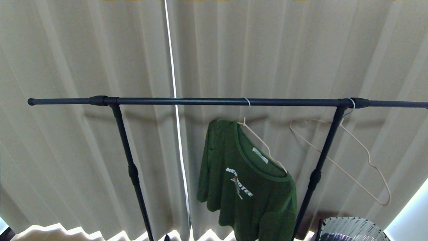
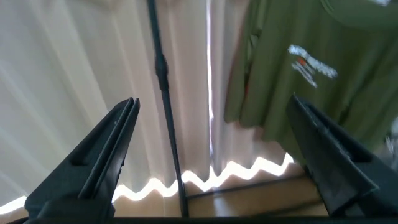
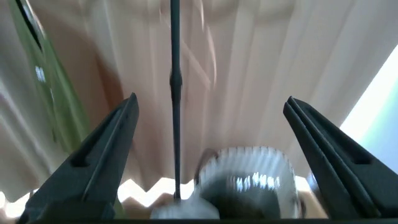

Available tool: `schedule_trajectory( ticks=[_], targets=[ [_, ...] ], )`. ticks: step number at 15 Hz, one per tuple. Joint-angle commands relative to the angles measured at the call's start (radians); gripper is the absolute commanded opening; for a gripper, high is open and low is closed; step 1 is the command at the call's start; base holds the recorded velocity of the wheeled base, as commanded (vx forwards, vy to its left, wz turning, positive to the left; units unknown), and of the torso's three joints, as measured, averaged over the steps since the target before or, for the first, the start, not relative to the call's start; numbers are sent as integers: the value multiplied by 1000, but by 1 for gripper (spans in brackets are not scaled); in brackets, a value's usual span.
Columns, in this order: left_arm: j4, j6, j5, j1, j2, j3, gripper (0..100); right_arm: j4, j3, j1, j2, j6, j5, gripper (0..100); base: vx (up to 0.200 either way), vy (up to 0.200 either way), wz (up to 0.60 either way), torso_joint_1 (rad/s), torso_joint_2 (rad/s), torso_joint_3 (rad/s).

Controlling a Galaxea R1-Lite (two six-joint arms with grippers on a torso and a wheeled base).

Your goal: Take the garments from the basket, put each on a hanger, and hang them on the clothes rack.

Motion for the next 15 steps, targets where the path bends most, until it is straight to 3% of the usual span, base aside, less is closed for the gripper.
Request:
schedule_trajectory(
  ticks=[1, 3, 4, 5, 7, 8, 10, 12, 13, 15],
  targets=[
    [-3, -7, 12, 1, -11, 5, 100, -24, 29, 0, -1, -10, 14, 100, 0, 0, 0, 0, 0, 0],
    [-4, -7, 13, 0, -11, 6, 100, -10, 29, 0, -1, 17, 24, 100, 0, 0, 0, 0, 0, 0],
    [-4, -7, 13, 1, -11, 6, 100, -10, 29, 0, -1, 74, 24, 100, 0, 0, 0, 0, 0, 0],
    [-4, -5, 12, 1, -11, 6, 100, -10, 29, 0, -1, 211, 23, 100, 0, 0, 0, 0, 0, 0],
    [-4, -5, 10, 0, -11, 6, 100, -15, 29, 0, -1, 290, -6, 100, 0, 0, 0, 0, 0, 0],
    [-6, -5, 12, 0, -11, 6, 100, -18, 29, 0, -1, 286, -39, 100, 0, 0, 0, 0, 0, 0],
    [-6, 10, 7, 0, -11, 8, 100, -18, 29, 0, -1, 178, -51, 100, 0, 0, 0, 0, 0, 0],
    [-6, 15, 1, 0, -11, 8, 100, -15, 29, 0, -1, -105, -40, 100, 0, 0, 0, 0, 0, 0],
    [-6, 10, 1, 0, -11, 8, 100, -18, 29, 0, -1, -177, -8, 100, 0, 0, 0, 0, 0, 0],
    [-6, 10, 1, 0, -11, 8, 100, -12, 29, 0, -1, -154, 34, 100, 0, 0, 0, 0, 0, 0]
  ],
)
